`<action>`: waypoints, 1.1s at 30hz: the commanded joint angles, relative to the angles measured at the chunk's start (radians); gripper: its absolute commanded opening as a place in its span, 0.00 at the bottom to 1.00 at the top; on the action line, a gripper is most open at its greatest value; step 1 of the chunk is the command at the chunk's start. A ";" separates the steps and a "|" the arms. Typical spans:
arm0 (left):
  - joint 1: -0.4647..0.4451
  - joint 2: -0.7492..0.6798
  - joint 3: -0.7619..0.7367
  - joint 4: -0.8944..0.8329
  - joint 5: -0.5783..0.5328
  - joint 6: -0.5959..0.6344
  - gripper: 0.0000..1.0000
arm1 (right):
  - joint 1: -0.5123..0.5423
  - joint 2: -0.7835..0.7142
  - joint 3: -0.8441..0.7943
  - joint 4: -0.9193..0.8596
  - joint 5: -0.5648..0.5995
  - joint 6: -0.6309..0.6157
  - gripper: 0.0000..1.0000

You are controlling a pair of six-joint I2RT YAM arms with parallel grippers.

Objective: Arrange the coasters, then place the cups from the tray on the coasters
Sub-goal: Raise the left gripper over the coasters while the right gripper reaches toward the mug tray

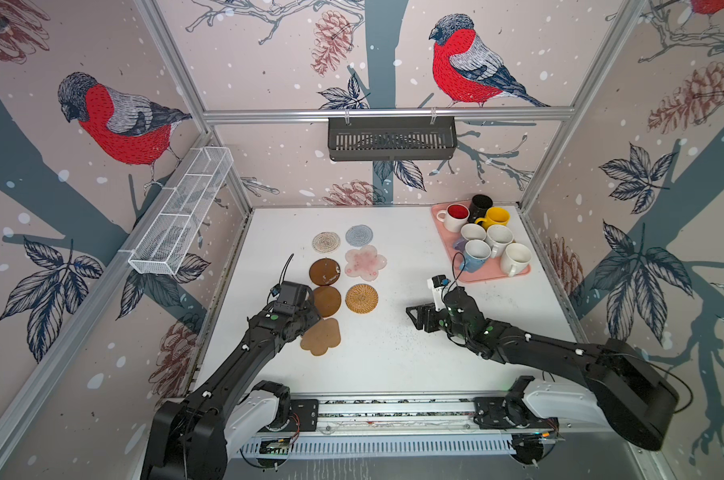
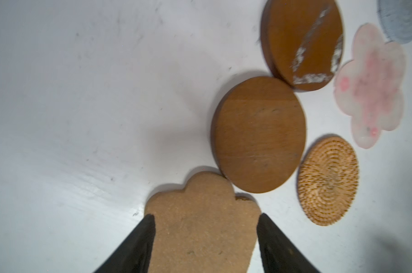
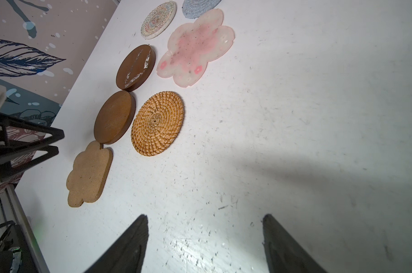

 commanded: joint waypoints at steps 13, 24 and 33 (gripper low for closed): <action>-0.013 0.118 0.368 0.029 0.055 0.321 0.91 | 0.011 -0.184 0.190 -0.290 0.235 -0.046 0.77; -0.257 0.200 0.329 0.434 -0.018 0.311 0.95 | -0.043 -0.173 0.411 -0.525 0.392 -0.005 0.78; -0.347 0.317 0.239 0.676 -0.022 0.370 0.88 | -0.153 -0.002 0.545 -0.682 0.505 0.128 0.76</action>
